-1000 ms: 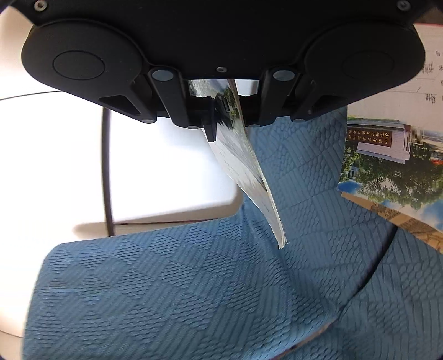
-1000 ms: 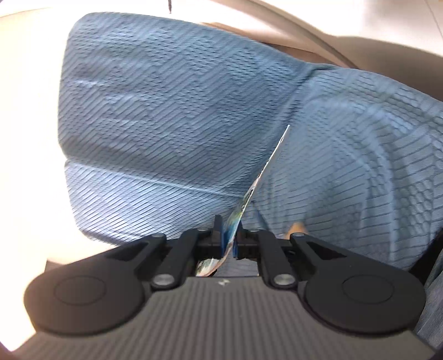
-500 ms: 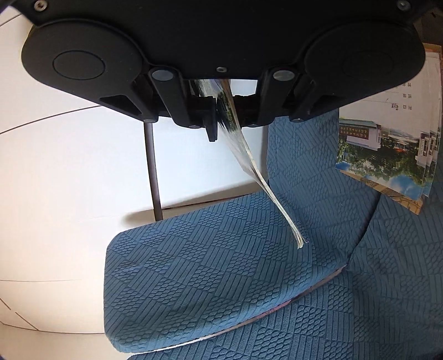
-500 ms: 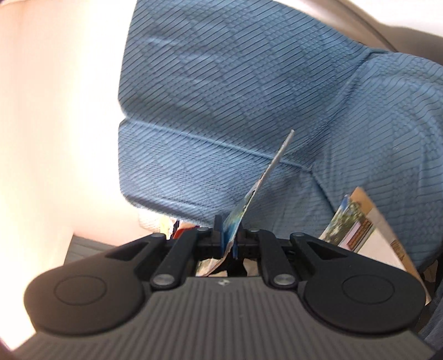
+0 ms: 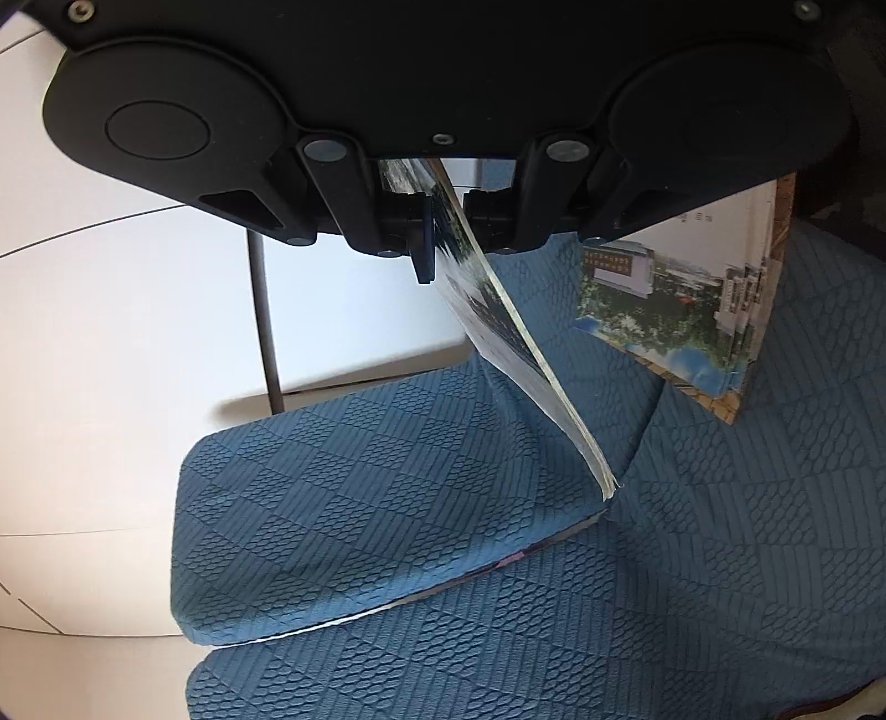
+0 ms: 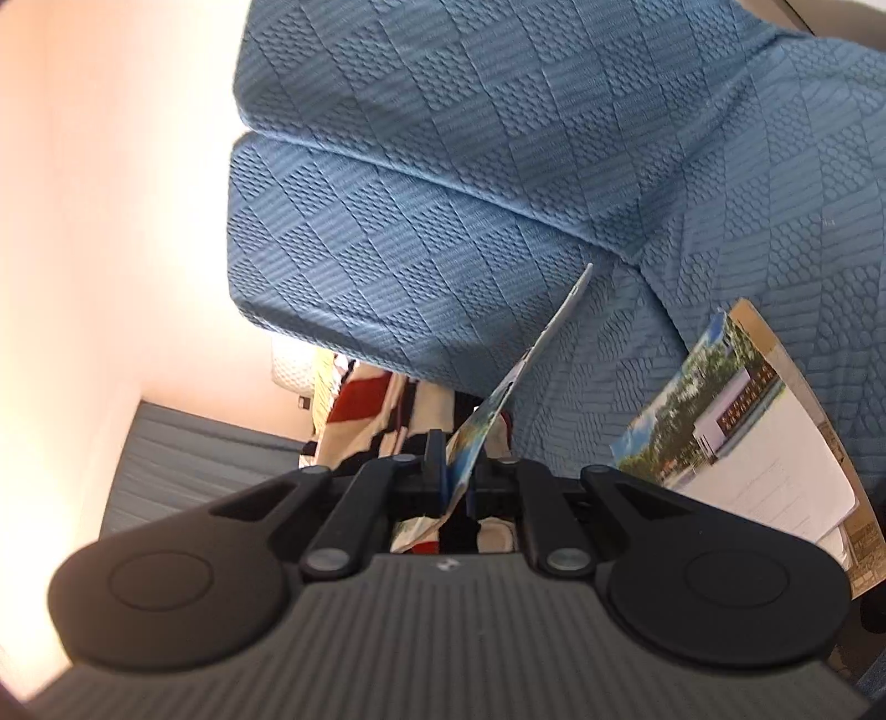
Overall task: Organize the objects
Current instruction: 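Carry the held postcard over the book stack with both tools, then lay the postcard flat on the stack and open both tools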
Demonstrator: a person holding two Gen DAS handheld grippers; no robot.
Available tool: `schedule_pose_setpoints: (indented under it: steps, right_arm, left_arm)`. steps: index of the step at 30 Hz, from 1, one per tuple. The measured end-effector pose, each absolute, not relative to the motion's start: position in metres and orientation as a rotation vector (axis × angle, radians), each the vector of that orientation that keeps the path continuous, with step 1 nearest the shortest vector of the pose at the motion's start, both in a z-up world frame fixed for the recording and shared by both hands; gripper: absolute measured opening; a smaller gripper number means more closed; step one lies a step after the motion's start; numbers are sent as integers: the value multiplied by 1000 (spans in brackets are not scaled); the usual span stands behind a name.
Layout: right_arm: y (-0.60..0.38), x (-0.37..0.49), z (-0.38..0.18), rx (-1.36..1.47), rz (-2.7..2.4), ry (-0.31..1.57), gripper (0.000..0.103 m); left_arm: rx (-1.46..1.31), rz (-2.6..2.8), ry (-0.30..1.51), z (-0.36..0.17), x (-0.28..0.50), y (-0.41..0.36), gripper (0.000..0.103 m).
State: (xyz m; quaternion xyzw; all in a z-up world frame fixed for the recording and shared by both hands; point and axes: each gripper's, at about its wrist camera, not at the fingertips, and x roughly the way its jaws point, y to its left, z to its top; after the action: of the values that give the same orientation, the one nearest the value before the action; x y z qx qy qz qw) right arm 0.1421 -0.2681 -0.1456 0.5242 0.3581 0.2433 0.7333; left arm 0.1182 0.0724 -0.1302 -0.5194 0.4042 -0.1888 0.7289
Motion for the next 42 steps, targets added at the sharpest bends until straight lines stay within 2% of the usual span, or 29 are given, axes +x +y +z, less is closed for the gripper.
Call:
schedule_pose_setpoints:
  steps: [8, 16, 21, 22, 24, 25, 26, 30, 39, 42]
  right_arm:
    - [-255, 141, -200, 1088, 489, 902, 11]
    - [-262, 132, -230, 1075, 443, 936, 12]
    - [-262, 132, -244, 1047, 397, 1034, 14]
    - [-263, 131, -245, 1039, 382, 1050, 18]
    - [-264, 131, -247, 1021, 331, 1088, 40]
    - [-264, 130, -246, 1003, 312, 1098, 58]
    - [-265, 128, -244, 986, 303, 1102, 65]
    - [-268, 122, -233, 923, 272, 1113, 65]
    - [-251, 122, -213, 626, 242, 1022, 64]
    - [-241, 127, -217, 582, 250, 1026, 56]
  left_arm:
    - [-1089, -316, 999, -190, 112, 70, 10]
    - [-1013, -302, 1058, -212, 111, 54, 13]
    - [-958, -248, 1147, -227, 111, 51, 12]
    - [-962, -251, 1161, -230, 110, 52, 13]
    - [-948, -234, 1186, -233, 109, 54, 16]
    - [-935, -225, 1197, -234, 107, 55, 18]
    - [-926, -221, 1204, -234, 107, 55, 21]
    - [-840, -190, 1215, -230, 100, 57, 34]
    - [-663, -152, 1186, -211, 95, 56, 39]
    - [-653, -146, 1164, -209, 97, 56, 39]
